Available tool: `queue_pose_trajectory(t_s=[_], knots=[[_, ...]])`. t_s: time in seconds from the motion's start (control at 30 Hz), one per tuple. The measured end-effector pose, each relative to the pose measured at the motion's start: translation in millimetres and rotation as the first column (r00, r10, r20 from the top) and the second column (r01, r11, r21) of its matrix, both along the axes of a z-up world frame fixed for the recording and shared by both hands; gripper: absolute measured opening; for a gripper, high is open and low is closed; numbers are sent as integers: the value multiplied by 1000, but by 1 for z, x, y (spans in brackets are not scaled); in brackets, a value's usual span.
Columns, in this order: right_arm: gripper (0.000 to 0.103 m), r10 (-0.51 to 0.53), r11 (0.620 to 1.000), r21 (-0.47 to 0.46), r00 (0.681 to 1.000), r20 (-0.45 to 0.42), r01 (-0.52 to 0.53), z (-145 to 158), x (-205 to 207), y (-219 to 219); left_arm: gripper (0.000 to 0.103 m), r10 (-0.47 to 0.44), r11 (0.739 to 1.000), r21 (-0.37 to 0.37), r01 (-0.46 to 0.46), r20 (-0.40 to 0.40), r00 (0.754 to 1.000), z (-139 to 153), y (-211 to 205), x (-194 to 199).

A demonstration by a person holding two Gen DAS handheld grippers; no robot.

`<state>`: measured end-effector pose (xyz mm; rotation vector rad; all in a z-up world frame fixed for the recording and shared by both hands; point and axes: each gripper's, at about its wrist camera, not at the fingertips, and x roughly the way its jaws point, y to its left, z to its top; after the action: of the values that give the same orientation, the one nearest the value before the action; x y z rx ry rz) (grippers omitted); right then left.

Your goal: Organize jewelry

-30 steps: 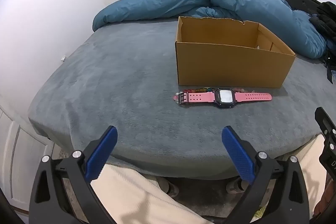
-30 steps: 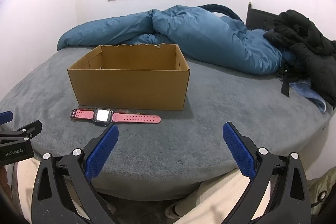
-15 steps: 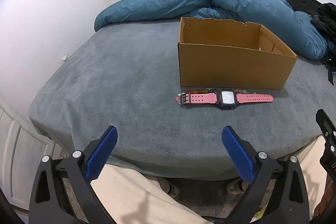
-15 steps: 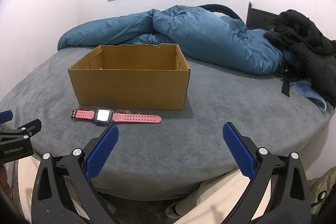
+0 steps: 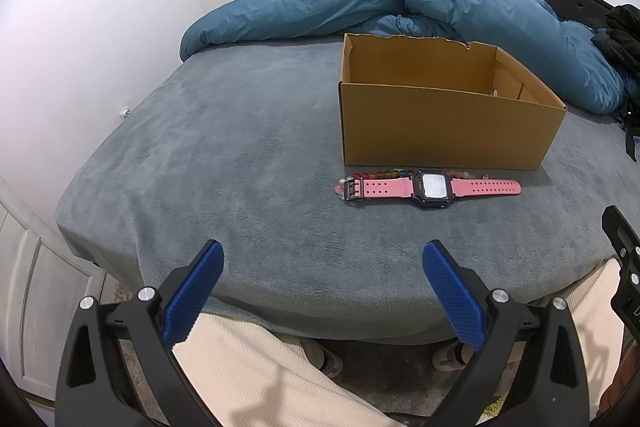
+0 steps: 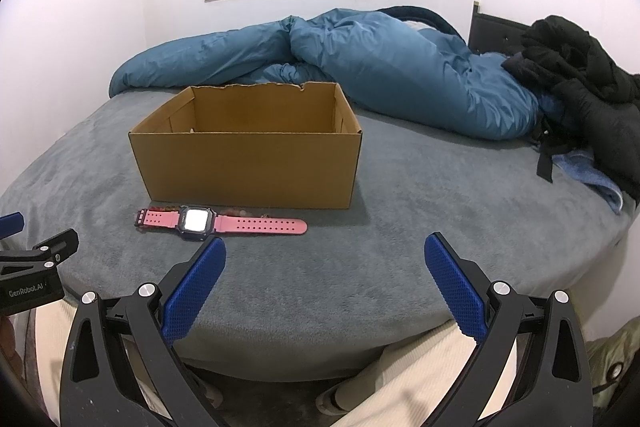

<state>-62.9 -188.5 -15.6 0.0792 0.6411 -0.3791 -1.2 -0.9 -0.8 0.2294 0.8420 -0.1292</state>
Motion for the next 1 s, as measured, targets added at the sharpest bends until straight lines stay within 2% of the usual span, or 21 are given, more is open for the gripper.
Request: queue_pose_trajectory(t_s=[1.0], knots=[[95, -2, 1000, 0, 1000, 1, 2, 1, 1, 1, 98, -9, 1000, -2, 9, 0, 1000, 0, -6, -3]])
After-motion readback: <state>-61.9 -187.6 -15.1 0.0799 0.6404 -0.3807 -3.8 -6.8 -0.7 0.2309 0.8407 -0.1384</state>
